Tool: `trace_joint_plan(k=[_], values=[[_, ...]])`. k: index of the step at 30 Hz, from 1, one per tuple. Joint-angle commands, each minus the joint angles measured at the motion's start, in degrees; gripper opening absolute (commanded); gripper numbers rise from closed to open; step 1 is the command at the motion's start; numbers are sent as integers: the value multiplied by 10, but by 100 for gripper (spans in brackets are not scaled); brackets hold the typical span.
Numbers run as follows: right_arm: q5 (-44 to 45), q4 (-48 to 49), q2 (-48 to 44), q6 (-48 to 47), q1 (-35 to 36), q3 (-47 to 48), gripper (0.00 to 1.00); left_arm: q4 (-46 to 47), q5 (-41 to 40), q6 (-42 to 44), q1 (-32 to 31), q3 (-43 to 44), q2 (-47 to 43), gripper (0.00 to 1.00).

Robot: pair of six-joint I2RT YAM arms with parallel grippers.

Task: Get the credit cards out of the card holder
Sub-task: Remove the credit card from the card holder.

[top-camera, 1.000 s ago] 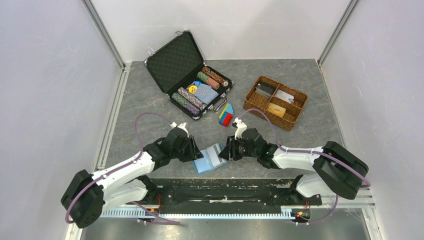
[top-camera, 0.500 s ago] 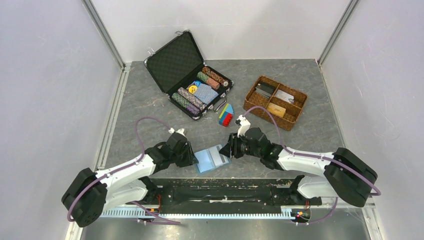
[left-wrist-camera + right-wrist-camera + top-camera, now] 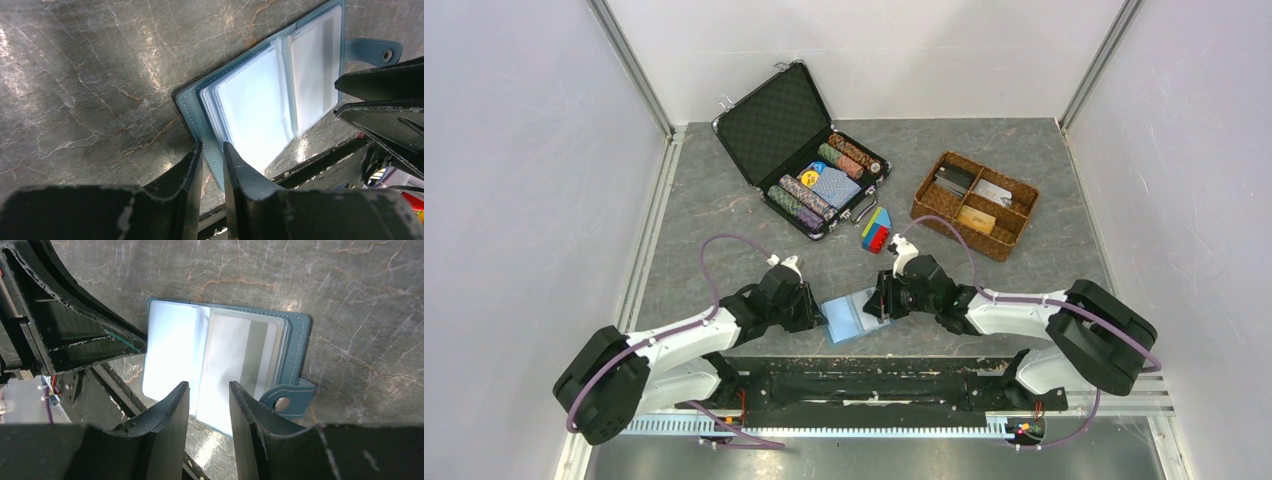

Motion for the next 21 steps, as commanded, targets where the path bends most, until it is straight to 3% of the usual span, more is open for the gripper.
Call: trace_joint_plan(k=[1,13,21], values=[[46,-16,-4,-29,2,31,37,29,5,-14,-1,-8,6,28],[101,-71,-19,-52,0,40,39,30,10,-13,-1,-7,11,28],[88,-66,3,-53,-1,38,39,34,15,-13,-1,-9,16,28]])
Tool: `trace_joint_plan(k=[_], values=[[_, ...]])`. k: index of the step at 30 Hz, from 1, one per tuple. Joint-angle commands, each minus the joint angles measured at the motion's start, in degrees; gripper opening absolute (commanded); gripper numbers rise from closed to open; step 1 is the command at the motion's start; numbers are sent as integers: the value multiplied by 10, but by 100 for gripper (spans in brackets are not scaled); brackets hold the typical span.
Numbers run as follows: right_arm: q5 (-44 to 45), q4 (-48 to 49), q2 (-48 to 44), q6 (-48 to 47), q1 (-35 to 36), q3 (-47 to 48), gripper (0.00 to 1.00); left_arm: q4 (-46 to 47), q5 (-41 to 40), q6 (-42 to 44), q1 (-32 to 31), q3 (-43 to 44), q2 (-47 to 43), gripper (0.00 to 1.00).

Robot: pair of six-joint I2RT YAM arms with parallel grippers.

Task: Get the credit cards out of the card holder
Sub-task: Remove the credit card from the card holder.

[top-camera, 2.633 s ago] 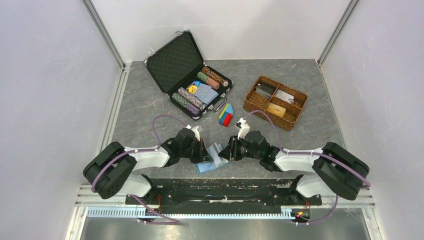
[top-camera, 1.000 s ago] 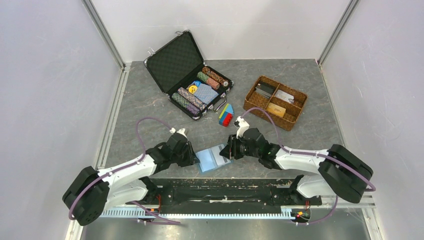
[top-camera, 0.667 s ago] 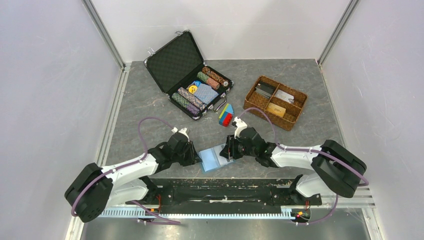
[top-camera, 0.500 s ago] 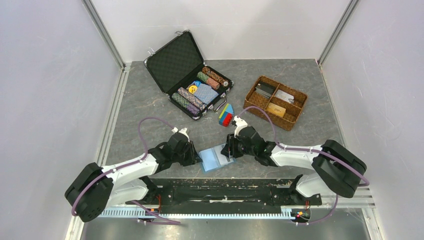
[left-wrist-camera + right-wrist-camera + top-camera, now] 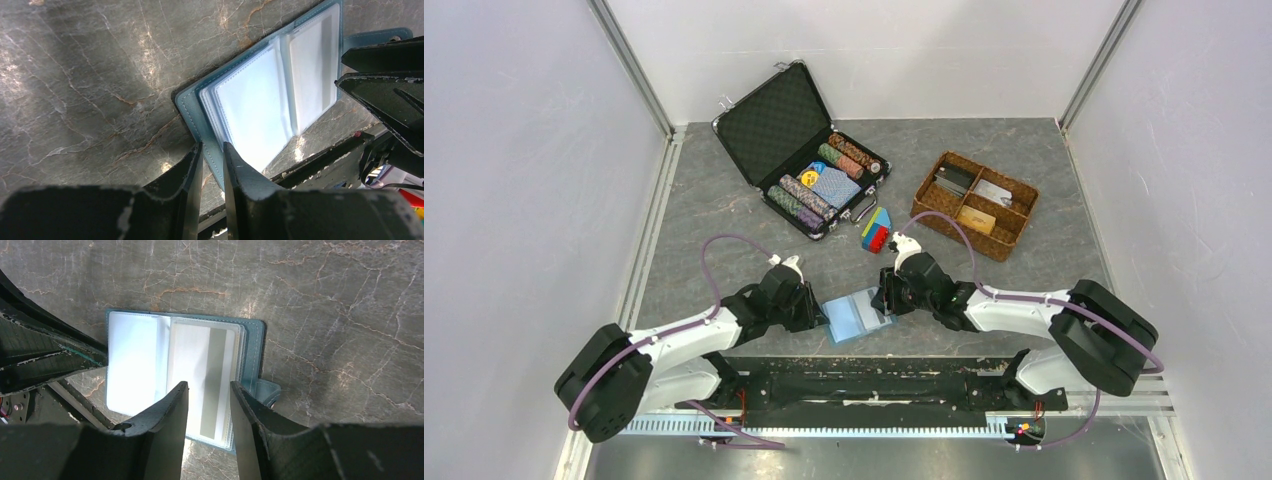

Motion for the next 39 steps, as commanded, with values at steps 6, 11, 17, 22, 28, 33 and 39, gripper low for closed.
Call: trace_joint_plan(k=[6,11,17,22,28,33,39], values=[[-24,18,14,-4,-1,10,39,20,7,-15,-1,-7,10,28],[-24,18,16,-2,-1,11,39,21,10,-11,-1,-1,19,28],[2,-9,11,-12,-2,25,39,22,14,-10,-1,2,25,28],[27,-35,8,-24,-2,37,40,22,12,-10,-1,0,21,28],[25,-37,13,-25,-2,29,39,28,14,-13,-1,-4,26,28],[9,-25,19,-23,-2,24,39,31,13,-14,-1,-5,27,28],[-33,4,22,-15,-4,19,39,32,17,-13,-1,-2,35,28]])
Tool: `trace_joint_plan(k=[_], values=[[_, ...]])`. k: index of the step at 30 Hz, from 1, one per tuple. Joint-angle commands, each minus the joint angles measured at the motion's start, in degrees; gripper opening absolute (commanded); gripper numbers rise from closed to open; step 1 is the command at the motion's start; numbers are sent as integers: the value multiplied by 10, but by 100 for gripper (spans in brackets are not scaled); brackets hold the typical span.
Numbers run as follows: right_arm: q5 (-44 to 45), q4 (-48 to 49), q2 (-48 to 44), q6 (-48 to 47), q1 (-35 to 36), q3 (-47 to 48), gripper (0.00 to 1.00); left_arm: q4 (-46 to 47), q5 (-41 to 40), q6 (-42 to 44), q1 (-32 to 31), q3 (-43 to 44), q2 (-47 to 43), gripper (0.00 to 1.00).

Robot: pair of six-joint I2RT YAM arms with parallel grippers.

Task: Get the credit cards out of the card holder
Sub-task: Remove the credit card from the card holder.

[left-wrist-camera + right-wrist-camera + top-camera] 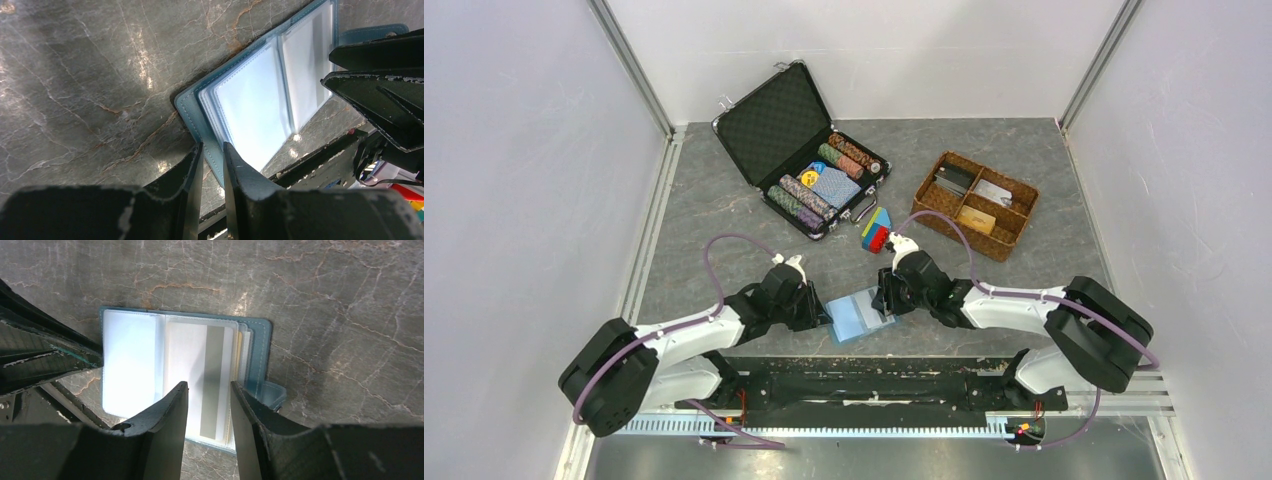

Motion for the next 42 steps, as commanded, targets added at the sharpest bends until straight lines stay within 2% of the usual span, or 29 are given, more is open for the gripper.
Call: trace_joint_plan(k=[1,23,42], values=[[-39,35,9,5,-5,2,39,5,1,-13,-1,0,15,28],[-149,123,0,57,-21,-22,39,9,14,-6,-1,11,36,29],[-170,147,-54,56,-23,-52,39,14,23,-8,-2,8,33,29]])
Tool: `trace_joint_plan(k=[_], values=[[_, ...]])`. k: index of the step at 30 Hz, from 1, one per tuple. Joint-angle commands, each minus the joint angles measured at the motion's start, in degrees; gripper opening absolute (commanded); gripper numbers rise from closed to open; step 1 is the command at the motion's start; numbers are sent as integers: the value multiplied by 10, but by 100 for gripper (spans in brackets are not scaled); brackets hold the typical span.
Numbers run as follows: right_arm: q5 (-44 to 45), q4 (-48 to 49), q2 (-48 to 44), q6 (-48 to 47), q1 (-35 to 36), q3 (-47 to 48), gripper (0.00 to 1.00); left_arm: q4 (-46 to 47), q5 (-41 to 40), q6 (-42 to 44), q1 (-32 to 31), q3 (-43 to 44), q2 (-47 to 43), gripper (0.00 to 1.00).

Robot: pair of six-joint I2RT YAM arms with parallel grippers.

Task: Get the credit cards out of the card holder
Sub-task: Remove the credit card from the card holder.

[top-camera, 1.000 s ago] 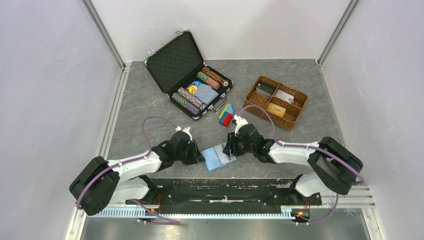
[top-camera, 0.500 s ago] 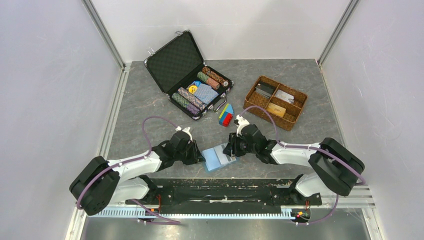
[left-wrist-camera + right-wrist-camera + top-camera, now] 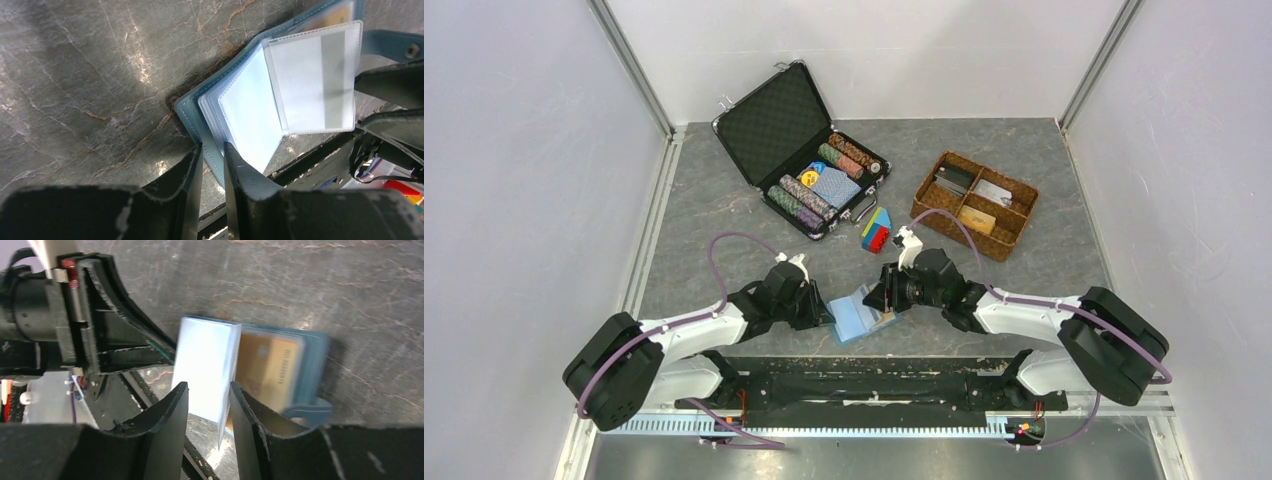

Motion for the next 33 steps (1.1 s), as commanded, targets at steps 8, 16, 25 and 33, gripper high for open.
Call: trace_joint_plan(k=[8,16,25,33], values=[[-61,39,-5,22,10,-5,39,6,7,-13,-2,-5,1,30],[-71,62,9,37,21,-4,39,-12,-2,-17,-2,-1,-19,32],[-74,75,26,42,31,-1,39,-68,-37,-21,-2,16,-69,34],[-43,30,25,4,27,16,39,-59,-6,-17,-2,30,-90,34]])
